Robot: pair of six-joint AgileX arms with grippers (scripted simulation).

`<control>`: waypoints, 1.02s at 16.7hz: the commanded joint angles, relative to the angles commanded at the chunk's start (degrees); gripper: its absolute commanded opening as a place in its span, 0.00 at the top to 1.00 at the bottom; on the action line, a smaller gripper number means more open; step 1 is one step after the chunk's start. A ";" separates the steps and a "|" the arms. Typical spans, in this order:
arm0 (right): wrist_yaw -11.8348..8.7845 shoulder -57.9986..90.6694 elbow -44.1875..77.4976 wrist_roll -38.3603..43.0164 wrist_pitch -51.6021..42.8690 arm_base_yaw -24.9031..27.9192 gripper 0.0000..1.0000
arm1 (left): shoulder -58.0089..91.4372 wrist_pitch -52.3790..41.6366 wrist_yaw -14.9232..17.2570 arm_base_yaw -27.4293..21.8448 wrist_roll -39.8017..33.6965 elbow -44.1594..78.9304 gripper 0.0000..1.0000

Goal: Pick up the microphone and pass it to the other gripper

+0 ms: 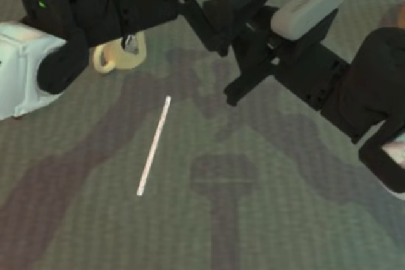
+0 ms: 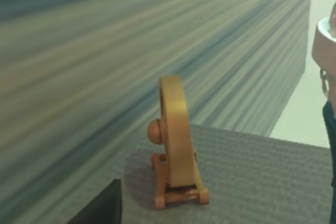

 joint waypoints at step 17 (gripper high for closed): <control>0.00 0.00 0.00 0.00 0.00 0.00 1.00 | 0.00 0.00 0.00 0.00 0.00 0.00 1.00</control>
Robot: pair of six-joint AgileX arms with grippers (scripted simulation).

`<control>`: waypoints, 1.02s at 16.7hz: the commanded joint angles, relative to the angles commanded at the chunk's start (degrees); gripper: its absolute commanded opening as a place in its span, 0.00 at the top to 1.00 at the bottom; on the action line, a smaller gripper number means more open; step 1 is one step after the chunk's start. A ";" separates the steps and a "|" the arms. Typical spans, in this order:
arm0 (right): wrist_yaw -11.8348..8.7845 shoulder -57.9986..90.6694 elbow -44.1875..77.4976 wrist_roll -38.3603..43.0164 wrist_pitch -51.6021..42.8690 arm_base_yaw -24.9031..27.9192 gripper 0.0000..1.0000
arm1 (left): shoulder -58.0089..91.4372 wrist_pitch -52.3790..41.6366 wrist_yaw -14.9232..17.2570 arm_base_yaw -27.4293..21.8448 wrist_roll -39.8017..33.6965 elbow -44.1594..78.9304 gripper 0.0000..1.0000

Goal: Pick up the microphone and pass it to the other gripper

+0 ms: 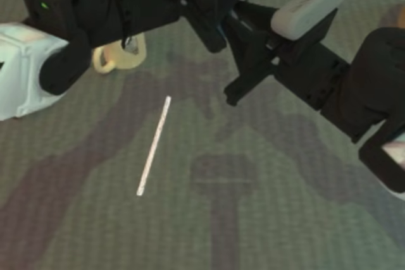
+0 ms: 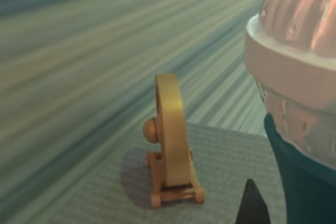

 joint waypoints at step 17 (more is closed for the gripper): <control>0.00 0.00 0.00 0.00 0.00 0.00 0.25 | 0.00 0.00 0.00 0.00 0.00 0.00 1.00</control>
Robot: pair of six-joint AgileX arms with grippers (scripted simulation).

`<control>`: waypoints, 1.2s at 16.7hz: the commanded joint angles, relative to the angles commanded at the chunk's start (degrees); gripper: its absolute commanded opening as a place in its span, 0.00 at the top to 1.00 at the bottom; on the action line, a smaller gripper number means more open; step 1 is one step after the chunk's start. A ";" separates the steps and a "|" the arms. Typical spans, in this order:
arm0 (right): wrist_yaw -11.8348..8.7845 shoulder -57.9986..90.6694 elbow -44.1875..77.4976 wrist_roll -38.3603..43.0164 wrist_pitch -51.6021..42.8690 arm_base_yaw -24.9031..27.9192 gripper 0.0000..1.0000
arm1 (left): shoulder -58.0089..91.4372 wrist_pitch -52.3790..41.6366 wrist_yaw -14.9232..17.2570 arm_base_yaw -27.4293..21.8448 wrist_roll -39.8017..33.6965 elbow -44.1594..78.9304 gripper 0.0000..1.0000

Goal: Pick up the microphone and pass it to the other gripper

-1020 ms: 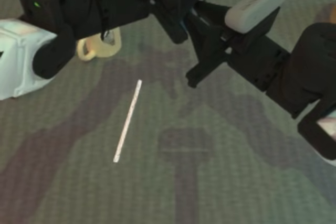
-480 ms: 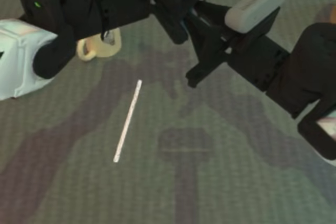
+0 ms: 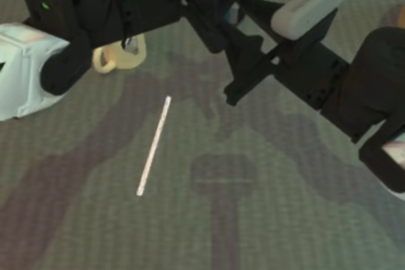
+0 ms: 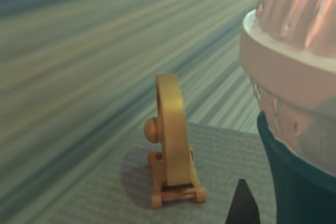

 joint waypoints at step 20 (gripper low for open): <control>-2.01 -11.75 -13.12 0.15 0.66 -1.84 0.00 | -3.80 -0.55 6.46 7.61 0.44 -3.20 1.00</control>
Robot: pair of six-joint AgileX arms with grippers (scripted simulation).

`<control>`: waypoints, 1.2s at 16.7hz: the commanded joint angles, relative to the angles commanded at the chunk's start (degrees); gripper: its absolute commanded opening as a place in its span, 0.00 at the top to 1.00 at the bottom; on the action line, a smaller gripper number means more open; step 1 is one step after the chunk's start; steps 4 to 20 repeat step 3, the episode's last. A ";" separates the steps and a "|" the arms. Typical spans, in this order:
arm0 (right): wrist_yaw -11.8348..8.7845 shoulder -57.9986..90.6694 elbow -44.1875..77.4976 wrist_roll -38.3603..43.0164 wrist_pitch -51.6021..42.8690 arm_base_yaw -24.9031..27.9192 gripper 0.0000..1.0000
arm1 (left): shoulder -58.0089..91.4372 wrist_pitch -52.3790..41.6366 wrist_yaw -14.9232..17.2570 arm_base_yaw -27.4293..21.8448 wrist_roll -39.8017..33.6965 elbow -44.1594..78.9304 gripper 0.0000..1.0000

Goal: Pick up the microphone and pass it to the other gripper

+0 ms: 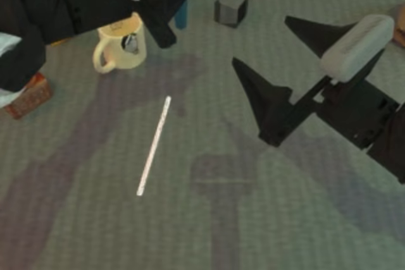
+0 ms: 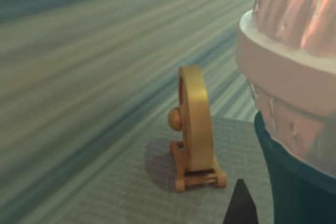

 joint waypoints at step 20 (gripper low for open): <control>-0.55 -2.32 -2.31 0.05 0.37 -0.24 0.00 | -0.75 -0.12 1.37 1.65 0.10 -0.73 1.00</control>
